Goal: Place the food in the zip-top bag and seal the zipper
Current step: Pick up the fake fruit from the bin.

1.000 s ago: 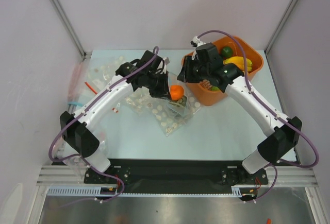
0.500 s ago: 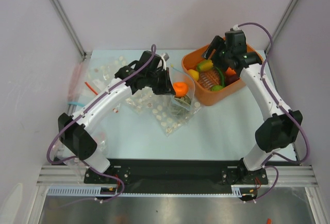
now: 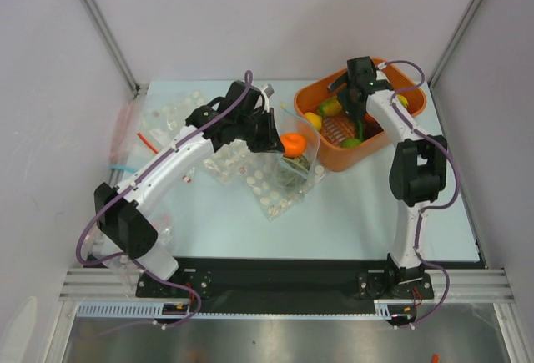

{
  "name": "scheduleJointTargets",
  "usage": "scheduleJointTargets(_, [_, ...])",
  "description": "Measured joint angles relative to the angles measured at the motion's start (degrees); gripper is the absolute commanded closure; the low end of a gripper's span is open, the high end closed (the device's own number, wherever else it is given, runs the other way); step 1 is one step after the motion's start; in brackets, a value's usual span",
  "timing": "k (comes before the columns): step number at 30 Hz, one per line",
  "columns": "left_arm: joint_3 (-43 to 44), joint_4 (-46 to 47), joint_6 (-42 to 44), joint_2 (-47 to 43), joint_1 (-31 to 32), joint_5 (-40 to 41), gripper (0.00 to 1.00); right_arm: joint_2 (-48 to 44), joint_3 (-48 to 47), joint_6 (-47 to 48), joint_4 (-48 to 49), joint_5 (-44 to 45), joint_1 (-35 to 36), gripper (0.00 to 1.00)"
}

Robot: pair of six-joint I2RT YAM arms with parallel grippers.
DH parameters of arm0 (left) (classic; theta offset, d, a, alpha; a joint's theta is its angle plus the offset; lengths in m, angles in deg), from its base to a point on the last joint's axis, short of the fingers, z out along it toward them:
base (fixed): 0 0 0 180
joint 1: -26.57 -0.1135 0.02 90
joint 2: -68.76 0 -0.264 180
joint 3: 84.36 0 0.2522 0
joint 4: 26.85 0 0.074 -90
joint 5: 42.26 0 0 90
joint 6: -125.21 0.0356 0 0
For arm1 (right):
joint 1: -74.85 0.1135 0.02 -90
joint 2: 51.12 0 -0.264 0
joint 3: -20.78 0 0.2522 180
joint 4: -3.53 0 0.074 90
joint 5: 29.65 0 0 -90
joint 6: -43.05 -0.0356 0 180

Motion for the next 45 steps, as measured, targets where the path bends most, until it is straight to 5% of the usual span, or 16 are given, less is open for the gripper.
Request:
scheduleJointTargets(14, [0.00, 0.11, -1.49, 0.00, 0.00, 0.48, 1.00, 12.52, -3.54, -6.21, 11.10, 1.60, -2.16, 0.11])
scheduleJointTargets(24, [-0.02, 0.09, -3.37, -0.09, 0.00, 2.36, 1.00, 14.73, -1.27, -7.61, 18.12, 2.71, -2.89, 0.49])
scheduleJointTargets(28, [-0.31, -0.17, -3.78, -0.68, 0.00, 3.30, 1.00, 14.56, -0.35, -6.73, 20.33, 2.43, -2.97, 0.56])
scheduleJointTargets(34, [-0.37, -0.33, -3.78, -1.60, 0.00, 3.89, 1.00, 9.11, 5.42, -4.28, 22.77, 0.96, -2.99, 0.60])
scheduleJointTargets(45, [-1.86, 0.24, -3.63, -2.82, 0.00, 3.74, 1.00, -15.50, 15.19, 6.12, 25.66, -5.49, -2.43, 0.64])
